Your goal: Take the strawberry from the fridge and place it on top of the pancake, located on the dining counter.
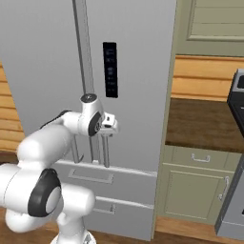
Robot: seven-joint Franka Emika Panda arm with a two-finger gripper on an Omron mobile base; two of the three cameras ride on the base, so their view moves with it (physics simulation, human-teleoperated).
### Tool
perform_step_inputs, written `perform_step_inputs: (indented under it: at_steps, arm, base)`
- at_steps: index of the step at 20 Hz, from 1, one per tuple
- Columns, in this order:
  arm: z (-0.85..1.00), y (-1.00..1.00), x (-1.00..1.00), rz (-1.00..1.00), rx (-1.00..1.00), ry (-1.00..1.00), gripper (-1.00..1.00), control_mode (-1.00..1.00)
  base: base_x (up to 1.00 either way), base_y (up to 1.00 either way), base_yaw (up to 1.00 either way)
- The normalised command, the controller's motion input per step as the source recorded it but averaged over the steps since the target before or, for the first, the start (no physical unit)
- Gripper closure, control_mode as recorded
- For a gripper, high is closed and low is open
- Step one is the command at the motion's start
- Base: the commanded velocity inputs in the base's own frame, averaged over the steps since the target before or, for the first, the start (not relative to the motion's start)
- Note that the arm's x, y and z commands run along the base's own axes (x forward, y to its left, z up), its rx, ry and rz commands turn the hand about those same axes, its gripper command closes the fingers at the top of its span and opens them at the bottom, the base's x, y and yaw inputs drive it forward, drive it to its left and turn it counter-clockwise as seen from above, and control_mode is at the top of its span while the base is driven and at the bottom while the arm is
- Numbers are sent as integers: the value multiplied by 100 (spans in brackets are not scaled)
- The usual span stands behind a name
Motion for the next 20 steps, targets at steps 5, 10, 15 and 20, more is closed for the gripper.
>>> perform_step_inputs:
  at_steps: [5, 10, 15, 20]
  arm:
    - [-45, -8, 20, 0, 0, 1, -100, -100]
    - [-11, 0, 15, 0, 0, 0, -100, -100]
    - [0, 0, 16, 0, 0, -3, -100, -100]
    - [0, 0, 0, 0, 0, -16, 100, -100]
  base:
    - [0, 0, 0]
    - [0, 0, 0]
    - [0, 0, 0]
    - [0, 0, 0]
